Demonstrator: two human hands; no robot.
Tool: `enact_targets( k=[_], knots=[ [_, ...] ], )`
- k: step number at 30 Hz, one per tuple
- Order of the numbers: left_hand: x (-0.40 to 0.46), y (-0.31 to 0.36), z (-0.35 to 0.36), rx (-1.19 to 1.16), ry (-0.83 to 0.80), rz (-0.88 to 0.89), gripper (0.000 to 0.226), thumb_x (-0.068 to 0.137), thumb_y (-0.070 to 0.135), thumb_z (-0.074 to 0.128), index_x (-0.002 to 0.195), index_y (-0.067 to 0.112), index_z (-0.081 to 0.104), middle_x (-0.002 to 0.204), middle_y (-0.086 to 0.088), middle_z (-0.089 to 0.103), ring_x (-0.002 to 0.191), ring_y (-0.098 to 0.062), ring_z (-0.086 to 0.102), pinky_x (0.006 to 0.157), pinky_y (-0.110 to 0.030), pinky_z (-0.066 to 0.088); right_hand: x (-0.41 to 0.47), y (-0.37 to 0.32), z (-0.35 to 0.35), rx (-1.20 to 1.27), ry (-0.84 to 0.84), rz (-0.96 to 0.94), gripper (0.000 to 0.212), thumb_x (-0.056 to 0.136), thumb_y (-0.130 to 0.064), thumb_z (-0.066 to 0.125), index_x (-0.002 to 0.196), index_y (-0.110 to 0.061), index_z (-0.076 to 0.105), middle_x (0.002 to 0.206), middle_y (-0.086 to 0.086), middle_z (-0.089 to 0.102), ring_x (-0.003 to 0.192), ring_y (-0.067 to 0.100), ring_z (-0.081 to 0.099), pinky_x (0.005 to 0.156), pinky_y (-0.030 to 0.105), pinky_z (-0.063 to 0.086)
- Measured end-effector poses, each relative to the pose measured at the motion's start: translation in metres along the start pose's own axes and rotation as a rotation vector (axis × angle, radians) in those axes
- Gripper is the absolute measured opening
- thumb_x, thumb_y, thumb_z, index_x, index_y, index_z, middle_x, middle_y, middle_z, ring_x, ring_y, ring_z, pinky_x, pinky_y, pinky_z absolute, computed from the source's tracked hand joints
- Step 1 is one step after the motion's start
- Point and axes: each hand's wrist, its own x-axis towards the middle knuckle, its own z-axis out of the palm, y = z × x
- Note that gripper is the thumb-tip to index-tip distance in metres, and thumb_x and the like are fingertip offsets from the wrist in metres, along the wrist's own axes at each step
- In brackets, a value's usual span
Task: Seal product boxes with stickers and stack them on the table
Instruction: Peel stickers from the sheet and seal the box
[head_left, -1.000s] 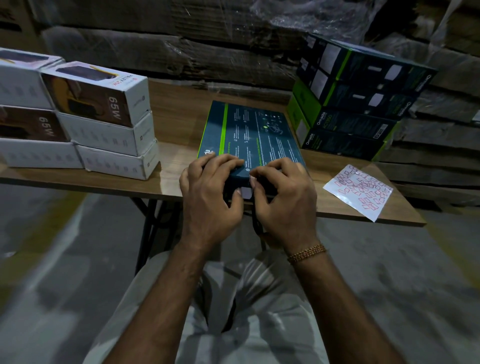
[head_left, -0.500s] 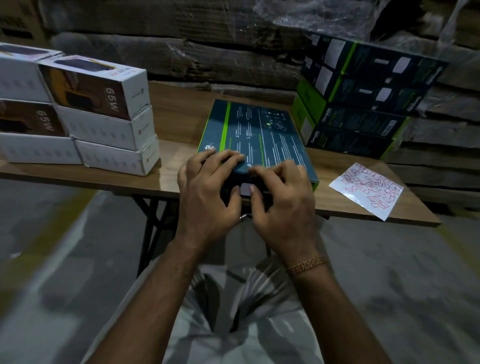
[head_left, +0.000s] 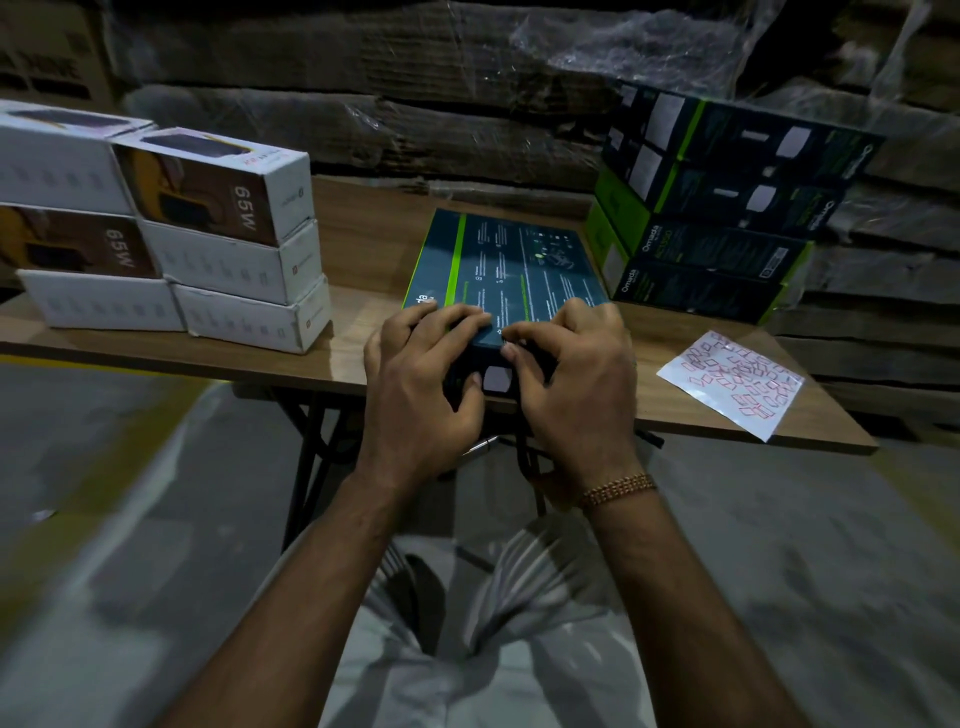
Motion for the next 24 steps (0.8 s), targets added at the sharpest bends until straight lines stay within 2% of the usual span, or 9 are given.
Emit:
enact_targets(
  k=[2,5,7,9,13,20,24],
  knots=[
    [0.0,0.0,-0.001,0.002,-0.007,-0.002,0.064,0.084,0.027,0.07,0.148,0.029,0.061,0.151,0.016,0.056,0.145,-0.018,0.039,0.114,-0.059,0.035,0.0,0.002,0.0,-0.009,-0.007,-0.015,0.017,0.089,-0.032,0.081,0.105,-0.027,0.081,0.088,-0.009,0.047,0.091,0.02,0.048,0.077,0.039,0.042],
    [-0.001,0.0,-0.001,-0.001,-0.006,-0.001,0.064,0.084,0.027,0.069,0.147,0.029,0.061,0.15,0.017,0.056,0.145,-0.018,0.039,0.114,-0.058,0.035,-0.001,0.007,-0.001,0.067,-0.064,-0.007,0.026,0.085,-0.025,0.085,0.111,-0.025,0.08,0.091,-0.006,0.048,0.09,0.02,0.051,0.077,0.041,0.049],
    [-0.001,-0.001,-0.001,-0.003,-0.003,0.004,0.064,0.084,0.026,0.07,0.147,0.029,0.061,0.15,0.017,0.056,0.145,-0.018,0.039,0.114,-0.058,0.035,-0.003,0.008,-0.002,0.122,-0.068,0.005,0.031,0.082,-0.023,0.087,0.111,-0.026,0.08,0.091,-0.005,0.049,0.09,0.018,0.052,0.078,0.034,0.05],
    [0.0,0.0,0.0,-0.007,0.007,0.007,0.064,0.083,0.025,0.07,0.147,0.029,0.062,0.15,0.018,0.056,0.145,-0.018,0.039,0.114,-0.057,0.035,-0.003,0.011,-0.004,0.209,-0.031,0.041,0.023,0.085,-0.028,0.085,0.108,-0.027,0.082,0.087,-0.006,0.05,0.088,0.015,0.054,0.077,0.026,0.048],
    [0.0,0.0,0.001,-0.006,0.017,0.003,0.064,0.083,0.025,0.07,0.146,0.029,0.062,0.15,0.017,0.056,0.146,-0.018,0.039,0.115,-0.056,0.034,0.0,0.011,0.0,0.25,0.014,0.089,0.01,0.092,-0.033,0.079,0.1,-0.029,0.083,0.083,-0.007,0.052,0.087,0.014,0.056,0.074,0.035,0.05],
    [-0.001,-0.001,0.002,0.004,0.008,0.01,0.067,0.081,0.022,0.072,0.147,0.029,0.062,0.151,0.017,0.055,0.146,-0.017,0.039,0.116,-0.057,0.033,-0.002,0.012,0.0,0.173,-0.034,0.048,0.015,0.091,-0.027,0.081,0.106,-0.025,0.079,0.09,-0.005,0.052,0.091,0.017,0.052,0.076,0.037,0.051],
    [-0.001,0.0,0.001,0.003,0.006,0.009,0.068,0.081,0.021,0.071,0.147,0.029,0.061,0.151,0.017,0.055,0.146,-0.017,0.039,0.116,-0.057,0.033,-0.006,0.011,-0.001,0.176,-0.031,0.053,0.019,0.088,-0.028,0.082,0.107,-0.027,0.078,0.091,-0.008,0.051,0.093,0.011,0.051,0.076,0.023,0.046]
  ],
)
